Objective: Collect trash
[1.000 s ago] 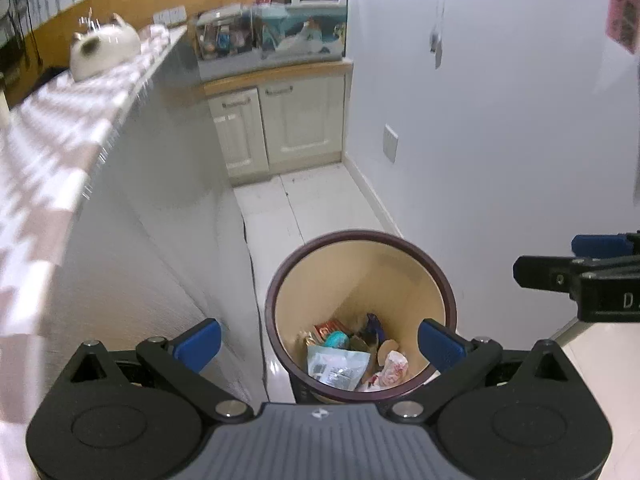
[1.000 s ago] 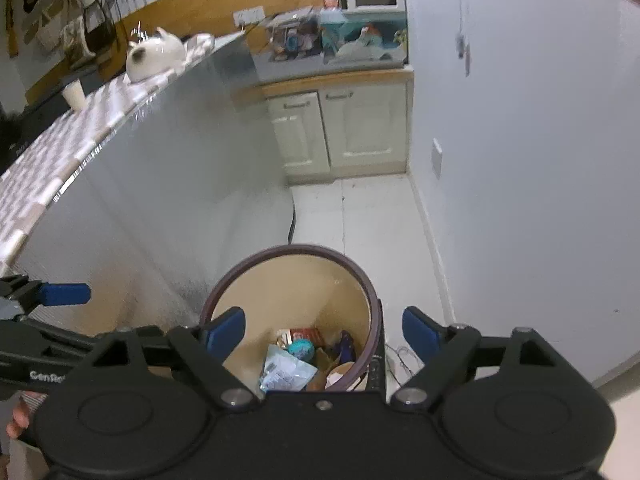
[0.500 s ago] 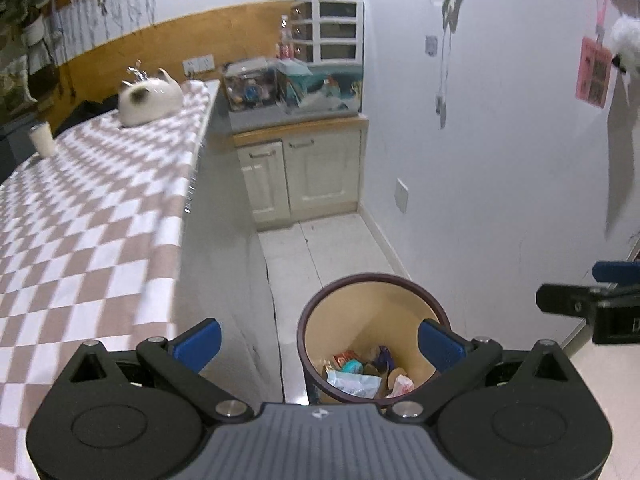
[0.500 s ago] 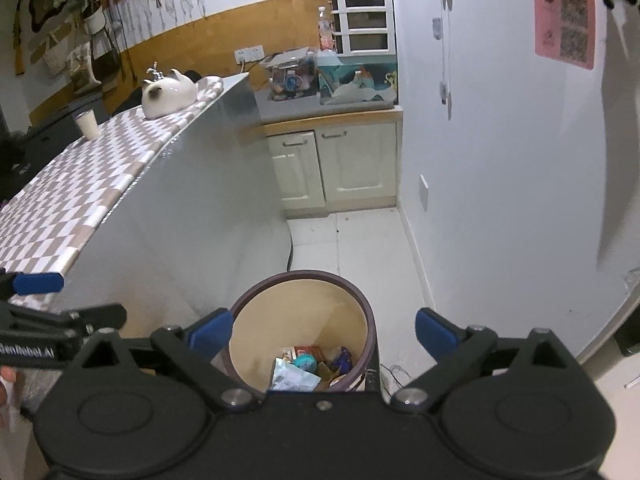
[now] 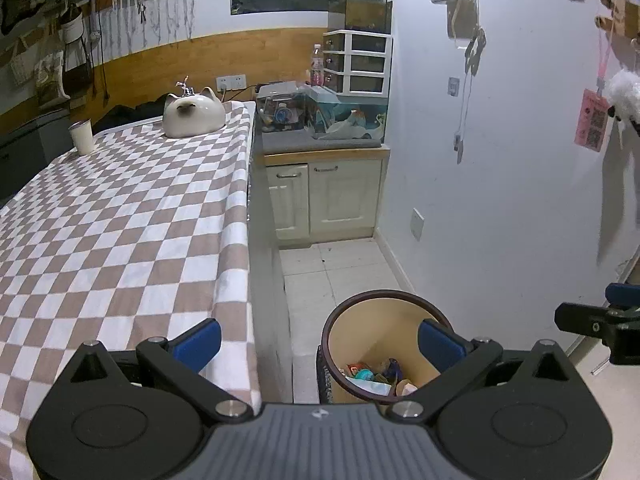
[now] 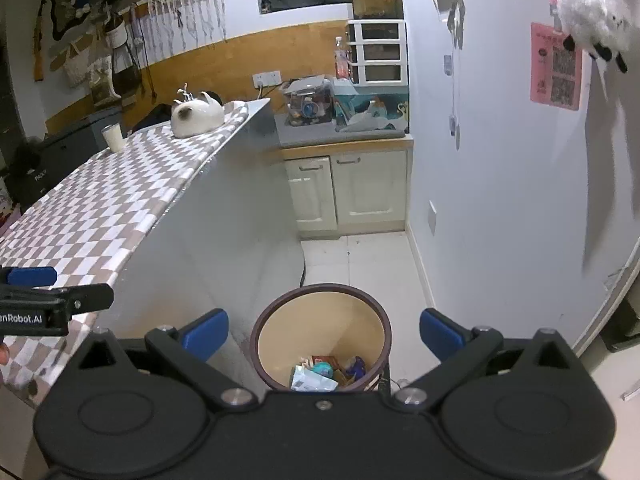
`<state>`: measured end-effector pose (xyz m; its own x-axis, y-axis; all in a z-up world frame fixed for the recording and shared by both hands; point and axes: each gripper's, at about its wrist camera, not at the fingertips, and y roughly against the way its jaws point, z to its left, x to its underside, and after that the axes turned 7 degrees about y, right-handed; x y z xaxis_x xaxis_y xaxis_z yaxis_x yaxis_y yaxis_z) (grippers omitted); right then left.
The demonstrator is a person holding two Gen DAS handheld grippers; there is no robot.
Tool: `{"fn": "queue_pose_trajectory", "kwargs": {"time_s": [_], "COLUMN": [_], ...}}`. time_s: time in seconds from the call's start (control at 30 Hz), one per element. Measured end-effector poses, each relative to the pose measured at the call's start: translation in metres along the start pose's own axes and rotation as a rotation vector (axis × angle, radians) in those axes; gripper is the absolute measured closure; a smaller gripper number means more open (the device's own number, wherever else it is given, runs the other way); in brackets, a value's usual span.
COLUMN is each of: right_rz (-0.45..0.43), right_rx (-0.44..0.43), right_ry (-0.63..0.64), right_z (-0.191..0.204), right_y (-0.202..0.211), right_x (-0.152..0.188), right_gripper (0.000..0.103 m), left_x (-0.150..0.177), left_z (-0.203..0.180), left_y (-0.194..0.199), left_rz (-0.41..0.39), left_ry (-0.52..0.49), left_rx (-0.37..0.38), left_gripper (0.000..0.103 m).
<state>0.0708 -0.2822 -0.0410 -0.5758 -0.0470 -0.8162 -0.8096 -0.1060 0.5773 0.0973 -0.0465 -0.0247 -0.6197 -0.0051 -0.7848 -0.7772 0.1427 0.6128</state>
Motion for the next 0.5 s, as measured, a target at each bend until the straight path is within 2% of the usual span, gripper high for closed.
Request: {"fn": "queue_pose_trajectory", "kwargs": {"time_s": [0.5], "right_rz": [-0.024], "right_rx": [0.032], "right_ry": [0.031], "right_z": [0.030], "right_y": [0.032], "right_x": [0.011], "right_gripper": [0.000], "left_x": [0.028], "left_z": [0.025], "left_y": [0.029], "left_rz": [0.012], "left_ry": [0.042], "left_rx": [-0.024], "left_gripper": [0.000]}}
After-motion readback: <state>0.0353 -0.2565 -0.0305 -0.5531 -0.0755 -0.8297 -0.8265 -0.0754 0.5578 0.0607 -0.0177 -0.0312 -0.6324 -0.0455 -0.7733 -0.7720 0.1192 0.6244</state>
